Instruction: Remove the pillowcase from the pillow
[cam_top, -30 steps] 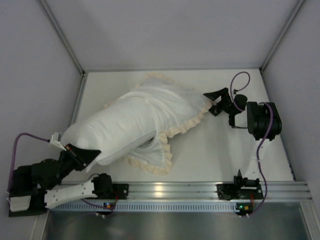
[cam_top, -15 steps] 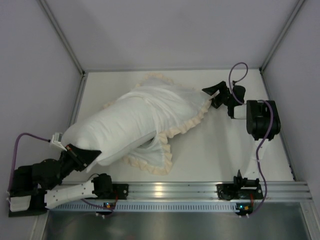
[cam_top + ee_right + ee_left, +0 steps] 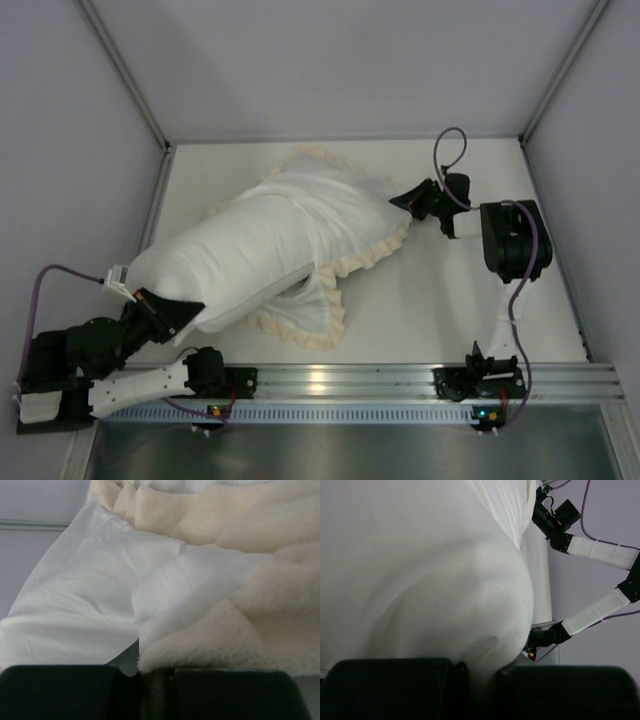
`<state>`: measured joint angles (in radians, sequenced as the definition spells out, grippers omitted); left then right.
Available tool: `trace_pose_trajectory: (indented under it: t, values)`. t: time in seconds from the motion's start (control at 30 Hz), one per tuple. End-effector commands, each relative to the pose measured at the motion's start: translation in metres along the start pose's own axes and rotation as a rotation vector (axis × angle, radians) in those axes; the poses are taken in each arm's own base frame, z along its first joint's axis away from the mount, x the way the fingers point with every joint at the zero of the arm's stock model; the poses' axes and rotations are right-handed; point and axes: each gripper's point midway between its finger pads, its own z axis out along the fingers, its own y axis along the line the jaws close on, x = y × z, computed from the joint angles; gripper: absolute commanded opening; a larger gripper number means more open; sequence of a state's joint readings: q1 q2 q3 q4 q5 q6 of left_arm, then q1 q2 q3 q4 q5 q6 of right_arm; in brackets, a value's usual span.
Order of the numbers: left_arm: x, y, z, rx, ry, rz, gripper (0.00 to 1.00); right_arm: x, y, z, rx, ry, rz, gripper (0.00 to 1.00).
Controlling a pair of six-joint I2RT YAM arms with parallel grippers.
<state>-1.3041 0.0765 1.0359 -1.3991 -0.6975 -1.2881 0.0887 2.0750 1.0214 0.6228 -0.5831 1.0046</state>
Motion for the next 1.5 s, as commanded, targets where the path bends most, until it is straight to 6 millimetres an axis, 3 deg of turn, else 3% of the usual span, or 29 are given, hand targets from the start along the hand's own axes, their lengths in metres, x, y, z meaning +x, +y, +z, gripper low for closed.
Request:
trace_pose_trajectory:
  t: [0.0,0.17,0.2,0.27,0.3,0.37,0.4,0.53,0.67,0.7,0.8,0.83,0.9,0.93,1.0,1.03,1.1,1.13,1.2,1.23,1.3,1.33,1.37,1.4,1.47]
  values:
    - [-0.004,-0.020,-0.003,0.065,0.001,-0.048,0.00,-0.045,0.031,-0.011,0.037,-0.097,-0.164,0.00]
    - [-0.025,-0.026,-0.021,0.135,-0.041,-0.106,0.00,-0.092,0.024,-0.049,0.219,-0.229,-0.216,0.00]
    - [-0.035,-0.029,-0.030,0.163,-0.054,-0.112,0.00,-0.113,0.030,-0.068,0.221,-0.286,-0.250,0.00]
    - [-0.045,-0.030,-0.038,0.181,-0.072,-0.123,0.00,-0.127,0.037,-0.083,0.237,-0.326,-0.282,0.00]
    - [-0.053,-0.032,-0.047,0.203,-0.081,-0.140,0.00,-0.138,0.053,-0.098,0.219,-0.366,-0.307,0.00]
    - [-0.065,-0.034,-0.058,0.230,-0.100,-0.163,0.00,-0.147,0.064,-0.117,0.223,-0.410,-0.320,0.00]
    - [-0.068,-0.033,-0.062,0.239,-0.106,-0.168,0.00,-0.156,0.083,-0.136,0.211,-0.463,-0.347,0.00]
    - [-0.078,-0.026,-0.071,0.243,-0.136,-0.186,0.00,-0.181,0.116,-0.190,0.264,-0.607,-0.381,0.00]
    - [-0.081,-0.012,-0.074,0.202,-0.157,-0.193,0.00,-0.212,0.134,-0.247,0.273,-0.732,-0.355,0.00]
    - [-0.082,-0.010,-0.076,0.199,-0.163,-0.200,0.00,-0.226,0.136,-0.269,0.284,-0.785,-0.361,0.00]
    - [-0.087,-0.006,-0.081,0.194,-0.175,-0.216,0.00,-0.249,0.137,-0.306,0.338,-0.856,-0.333,0.00]
    - [-0.090,-0.005,-0.082,0.193,-0.182,-0.221,0.00,-0.258,0.146,-0.318,0.331,-0.889,-0.330,0.00]
    - [-0.093,-0.004,-0.086,0.199,-0.186,-0.233,0.00,-0.268,0.157,-0.327,0.306,-0.917,-0.324,0.00]
    - [-0.094,-0.005,-0.087,0.203,-0.189,-0.238,0.00,-0.277,0.181,-0.335,0.276,-0.950,-0.350,0.00]
    - [-0.096,-0.005,-0.089,0.214,-0.187,-0.250,0.00,-0.289,0.193,-0.335,0.280,-0.962,-0.352,0.00]
    - [-0.096,-0.006,-0.089,0.214,-0.187,-0.248,0.00,-0.299,0.222,-0.346,0.244,-1.003,-0.383,0.00]
    - [-0.096,-0.005,-0.090,0.210,-0.192,-0.253,0.00,-0.314,0.234,-0.344,0.227,-1.021,-0.390,0.00]
    - [-0.097,-0.005,-0.089,0.209,-0.195,-0.256,0.00,-0.320,0.261,-0.354,0.187,-1.064,-0.427,0.00]
    - [-0.099,-0.004,-0.089,0.202,-0.211,-0.254,0.00,-0.336,0.272,-0.358,0.193,-1.129,-0.447,0.00]
    - [-0.100,-0.003,-0.089,0.200,-0.214,-0.253,0.00,-0.341,0.294,-0.370,0.165,-1.177,-0.468,0.00]
    - [-0.102,-0.001,-0.090,0.200,-0.225,-0.252,0.00,-0.357,0.299,-0.371,0.159,-1.213,-0.466,0.00]
    - [-0.103,-0.001,-0.092,0.204,-0.227,-0.258,0.00,-0.359,0.317,-0.382,0.133,-1.247,-0.493,0.00]
    - [-0.105,-0.002,-0.094,0.212,-0.229,-0.265,0.00,-0.363,0.322,-0.386,0.131,-1.271,-0.504,0.00]
    - [-0.106,-0.002,-0.095,0.212,-0.236,-0.265,0.00,-0.370,0.318,-0.383,0.142,-1.274,-0.508,0.00]
    - [-0.110,0.001,-0.100,0.209,-0.261,-0.260,0.00,-0.379,0.323,-0.396,0.153,-1.333,-0.506,0.00]
